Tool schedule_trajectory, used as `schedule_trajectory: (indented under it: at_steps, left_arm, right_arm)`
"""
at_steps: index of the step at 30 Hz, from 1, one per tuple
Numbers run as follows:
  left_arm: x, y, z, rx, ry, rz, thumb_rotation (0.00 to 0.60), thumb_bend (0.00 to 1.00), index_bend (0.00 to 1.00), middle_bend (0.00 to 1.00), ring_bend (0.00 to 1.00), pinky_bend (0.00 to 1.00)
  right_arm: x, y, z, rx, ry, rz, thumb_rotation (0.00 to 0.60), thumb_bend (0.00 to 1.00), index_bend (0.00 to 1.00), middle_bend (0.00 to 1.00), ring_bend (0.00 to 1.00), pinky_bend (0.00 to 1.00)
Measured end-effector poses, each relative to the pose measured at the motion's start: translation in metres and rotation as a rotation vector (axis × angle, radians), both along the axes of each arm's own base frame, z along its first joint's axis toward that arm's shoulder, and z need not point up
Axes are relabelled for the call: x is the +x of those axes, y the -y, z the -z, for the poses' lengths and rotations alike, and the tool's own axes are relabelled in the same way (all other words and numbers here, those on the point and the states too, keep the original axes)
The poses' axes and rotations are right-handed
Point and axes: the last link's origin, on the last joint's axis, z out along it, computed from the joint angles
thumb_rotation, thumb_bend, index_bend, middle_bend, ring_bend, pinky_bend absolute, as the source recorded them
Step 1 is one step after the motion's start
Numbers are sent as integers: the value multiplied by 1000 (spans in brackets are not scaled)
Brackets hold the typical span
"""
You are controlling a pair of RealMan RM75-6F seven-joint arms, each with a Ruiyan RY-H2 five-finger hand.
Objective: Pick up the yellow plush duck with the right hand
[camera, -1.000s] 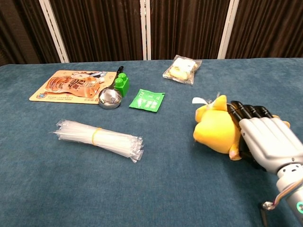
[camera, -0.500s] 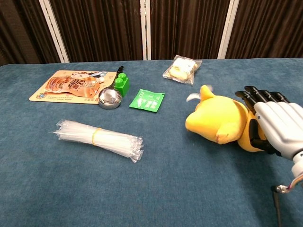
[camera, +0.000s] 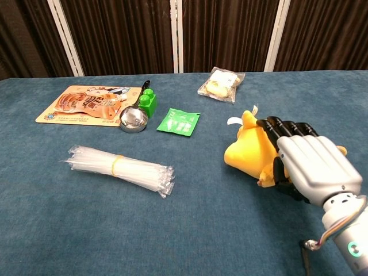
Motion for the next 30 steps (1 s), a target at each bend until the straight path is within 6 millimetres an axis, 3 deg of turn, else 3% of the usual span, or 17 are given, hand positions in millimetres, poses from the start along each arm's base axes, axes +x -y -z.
schedule_trajectory:
  at_steps: [10,23,30]
  left_arm:
    - [0,1,0,-2,-1,2,600,138,0,0,0,0]
    - [1,0,1,-4,-5,2,600,138,0,0,0,0]
    - [0,0,2,-3,-9,-1,600,139,0,0,0,0]
  right_arm:
    - [-19,1,7,13,-50,48,600,1000,0,0,0,0]
    - [-52,21,-19,-55,-89,118,600,1000,0,0,0,0]
    - [-54,25,-41,-112,-72,93,600,1000,0,0,0,0]
